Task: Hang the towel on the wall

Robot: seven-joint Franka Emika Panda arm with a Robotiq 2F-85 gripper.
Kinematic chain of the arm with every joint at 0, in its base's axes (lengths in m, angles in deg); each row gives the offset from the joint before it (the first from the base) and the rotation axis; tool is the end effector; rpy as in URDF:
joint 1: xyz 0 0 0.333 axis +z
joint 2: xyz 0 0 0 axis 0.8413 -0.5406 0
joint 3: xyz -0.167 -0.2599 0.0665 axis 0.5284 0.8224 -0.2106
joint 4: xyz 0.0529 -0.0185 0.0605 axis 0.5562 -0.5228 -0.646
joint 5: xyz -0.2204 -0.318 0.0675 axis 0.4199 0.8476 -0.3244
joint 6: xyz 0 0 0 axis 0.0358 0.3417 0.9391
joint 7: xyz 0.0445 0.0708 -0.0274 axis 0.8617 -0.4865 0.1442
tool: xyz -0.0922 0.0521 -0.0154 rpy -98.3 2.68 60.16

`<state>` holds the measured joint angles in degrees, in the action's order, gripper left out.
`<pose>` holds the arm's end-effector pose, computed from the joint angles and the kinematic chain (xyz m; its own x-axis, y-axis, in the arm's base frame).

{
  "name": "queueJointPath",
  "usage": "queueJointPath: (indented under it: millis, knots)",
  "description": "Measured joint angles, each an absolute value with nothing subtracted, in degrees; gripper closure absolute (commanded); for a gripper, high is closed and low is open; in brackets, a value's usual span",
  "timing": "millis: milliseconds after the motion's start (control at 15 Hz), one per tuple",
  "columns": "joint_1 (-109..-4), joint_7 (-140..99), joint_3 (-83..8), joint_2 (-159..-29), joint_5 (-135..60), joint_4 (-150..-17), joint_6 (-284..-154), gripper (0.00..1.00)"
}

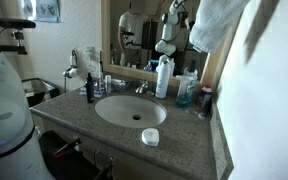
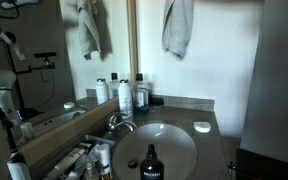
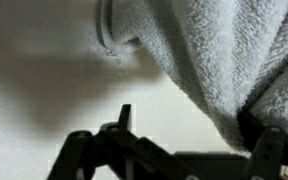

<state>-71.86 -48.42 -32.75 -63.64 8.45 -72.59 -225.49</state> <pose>0.4108 -0.1969 0.9348 0.1940 0.0217 0.9808 -0.7550 -0.6350 0.1634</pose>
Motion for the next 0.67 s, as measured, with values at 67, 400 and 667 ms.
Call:
queueJointPath:
  millis: [67,400,667]
  knots:
    - [-71.8,-48.2,-32.6,-63.6,7.1,-72.6,-224.1,0.0]
    - [-71.8,-41.4,-32.5,-63.6,-4.9,-72.5,-216.7,0.0]
    - [-71.8,-35.7,-31.6,-63.6,-14.6,-72.2,-211.1,0.0]
